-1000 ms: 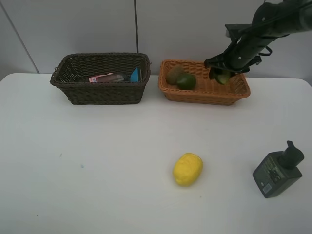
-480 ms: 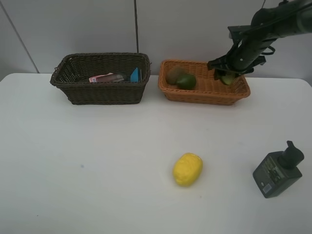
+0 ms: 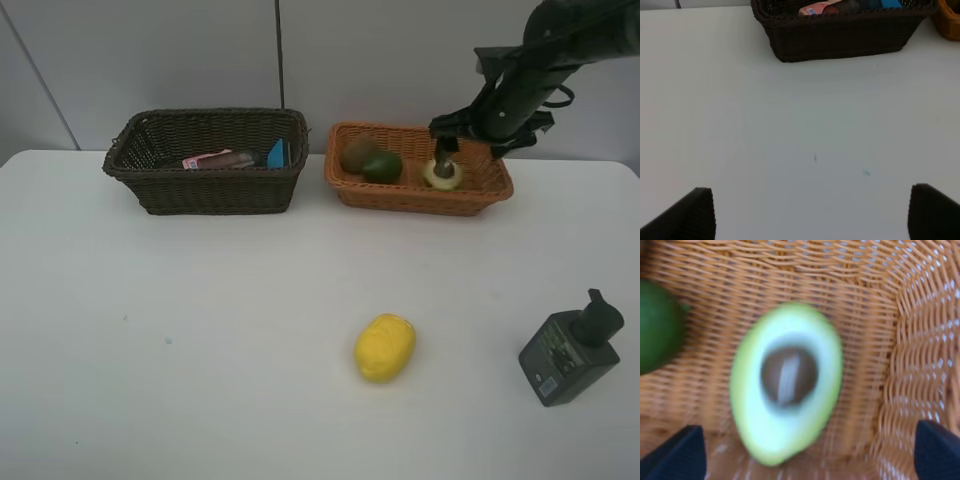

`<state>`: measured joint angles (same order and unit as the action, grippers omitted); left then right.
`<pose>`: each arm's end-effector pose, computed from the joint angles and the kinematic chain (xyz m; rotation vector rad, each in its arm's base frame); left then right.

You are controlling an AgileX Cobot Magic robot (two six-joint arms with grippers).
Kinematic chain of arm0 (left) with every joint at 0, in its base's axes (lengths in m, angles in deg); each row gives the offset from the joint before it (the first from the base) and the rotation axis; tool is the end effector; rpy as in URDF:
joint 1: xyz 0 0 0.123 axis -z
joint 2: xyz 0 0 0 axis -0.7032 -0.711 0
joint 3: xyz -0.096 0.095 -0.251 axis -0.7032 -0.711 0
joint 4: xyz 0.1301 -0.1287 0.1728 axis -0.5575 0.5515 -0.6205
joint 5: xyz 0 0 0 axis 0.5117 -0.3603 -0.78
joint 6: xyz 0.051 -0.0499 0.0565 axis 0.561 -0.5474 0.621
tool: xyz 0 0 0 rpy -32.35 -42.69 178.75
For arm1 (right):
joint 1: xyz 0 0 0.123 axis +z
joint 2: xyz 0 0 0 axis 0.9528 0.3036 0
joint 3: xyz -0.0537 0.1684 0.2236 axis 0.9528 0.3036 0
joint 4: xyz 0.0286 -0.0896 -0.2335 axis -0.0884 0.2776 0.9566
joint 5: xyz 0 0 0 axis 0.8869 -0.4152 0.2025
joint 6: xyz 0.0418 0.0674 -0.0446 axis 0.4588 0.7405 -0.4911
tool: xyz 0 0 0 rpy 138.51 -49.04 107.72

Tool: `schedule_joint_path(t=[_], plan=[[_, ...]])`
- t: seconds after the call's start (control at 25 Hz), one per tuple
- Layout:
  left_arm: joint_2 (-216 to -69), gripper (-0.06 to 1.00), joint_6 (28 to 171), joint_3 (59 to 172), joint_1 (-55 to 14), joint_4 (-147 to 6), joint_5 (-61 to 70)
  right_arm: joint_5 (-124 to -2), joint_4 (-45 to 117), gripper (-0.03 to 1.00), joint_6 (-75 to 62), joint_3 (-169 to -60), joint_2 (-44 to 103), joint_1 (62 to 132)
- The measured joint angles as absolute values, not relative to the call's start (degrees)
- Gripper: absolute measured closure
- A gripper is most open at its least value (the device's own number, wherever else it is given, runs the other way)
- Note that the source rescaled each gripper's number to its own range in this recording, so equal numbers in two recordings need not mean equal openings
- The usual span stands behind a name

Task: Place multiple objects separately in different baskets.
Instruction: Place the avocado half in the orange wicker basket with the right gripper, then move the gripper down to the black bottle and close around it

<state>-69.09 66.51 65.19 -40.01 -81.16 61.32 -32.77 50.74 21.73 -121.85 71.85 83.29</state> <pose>-0.0073 -0.0034 0.2788 0.1022 2.0322 -0.1015 0.4320 0.0769 0.2021 -0.2275 2.6446 -0.0353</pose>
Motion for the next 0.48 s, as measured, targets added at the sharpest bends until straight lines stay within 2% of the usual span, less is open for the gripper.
schedule_joint_path(t=[0.36, 0.48], plan=[[-69.09, -0.05, 66.51, 65.19, -40.01, -81.16, 61.32, -5.25, 47.23, -0.03, 21.73, -121.39, 57.1, 83.29], [-69.09, -0.05, 66.51, 65.19, -40.01, -81.16, 61.32, -3.27, 47.1, -0.03, 22.2, -117.7, 52.23, 83.29]])
